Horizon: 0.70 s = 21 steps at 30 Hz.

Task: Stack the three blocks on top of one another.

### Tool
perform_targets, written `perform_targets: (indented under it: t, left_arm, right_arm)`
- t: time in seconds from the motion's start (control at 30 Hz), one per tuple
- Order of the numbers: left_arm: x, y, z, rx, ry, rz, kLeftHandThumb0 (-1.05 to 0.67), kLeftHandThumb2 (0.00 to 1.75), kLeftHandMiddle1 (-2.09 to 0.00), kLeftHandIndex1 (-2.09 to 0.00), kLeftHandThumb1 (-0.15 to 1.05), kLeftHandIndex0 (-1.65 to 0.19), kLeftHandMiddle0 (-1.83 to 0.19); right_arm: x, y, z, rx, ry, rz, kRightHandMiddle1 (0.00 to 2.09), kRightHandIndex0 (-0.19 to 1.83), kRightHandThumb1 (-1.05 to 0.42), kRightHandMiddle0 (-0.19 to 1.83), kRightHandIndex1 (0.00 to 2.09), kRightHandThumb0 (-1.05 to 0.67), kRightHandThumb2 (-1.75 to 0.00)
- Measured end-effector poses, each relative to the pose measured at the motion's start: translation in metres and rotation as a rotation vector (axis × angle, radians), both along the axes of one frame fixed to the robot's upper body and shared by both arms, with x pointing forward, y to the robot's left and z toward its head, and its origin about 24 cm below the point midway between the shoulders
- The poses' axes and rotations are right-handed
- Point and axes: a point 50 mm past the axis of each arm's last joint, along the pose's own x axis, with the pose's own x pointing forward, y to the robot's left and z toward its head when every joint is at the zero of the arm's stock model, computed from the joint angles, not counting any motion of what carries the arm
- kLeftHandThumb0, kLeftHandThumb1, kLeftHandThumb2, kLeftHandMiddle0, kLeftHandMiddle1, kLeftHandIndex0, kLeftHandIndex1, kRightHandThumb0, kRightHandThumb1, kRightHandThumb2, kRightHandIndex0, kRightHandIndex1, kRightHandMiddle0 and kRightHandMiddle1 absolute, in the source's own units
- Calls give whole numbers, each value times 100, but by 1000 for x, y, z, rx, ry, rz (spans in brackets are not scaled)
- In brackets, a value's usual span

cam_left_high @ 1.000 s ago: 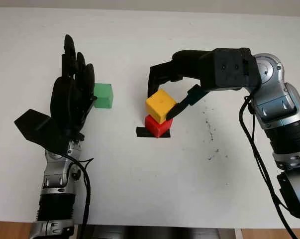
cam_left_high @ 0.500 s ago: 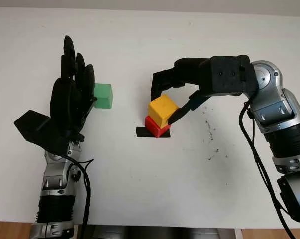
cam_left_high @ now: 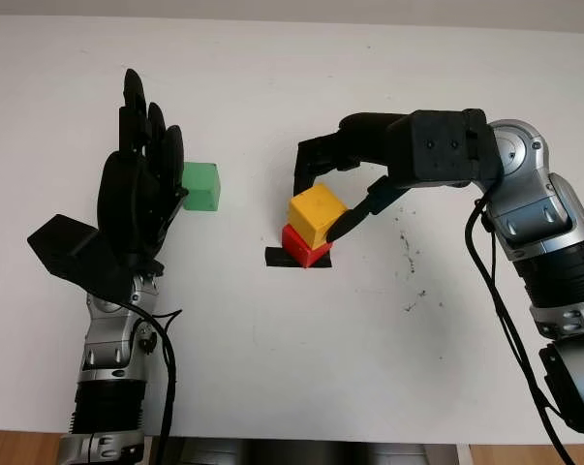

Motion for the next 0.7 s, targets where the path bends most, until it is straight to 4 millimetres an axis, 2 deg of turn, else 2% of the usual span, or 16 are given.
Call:
perform_targets:
  t: [0.7]
  left_arm:
    - [-1, 0, -3, 11, 9, 2, -71, 51, -1, 0, 105, 19, 19]
  right_arm:
    - [0, 3, -1, 10, 14, 11, 153, 37, -92, 38, 5, -49, -5]
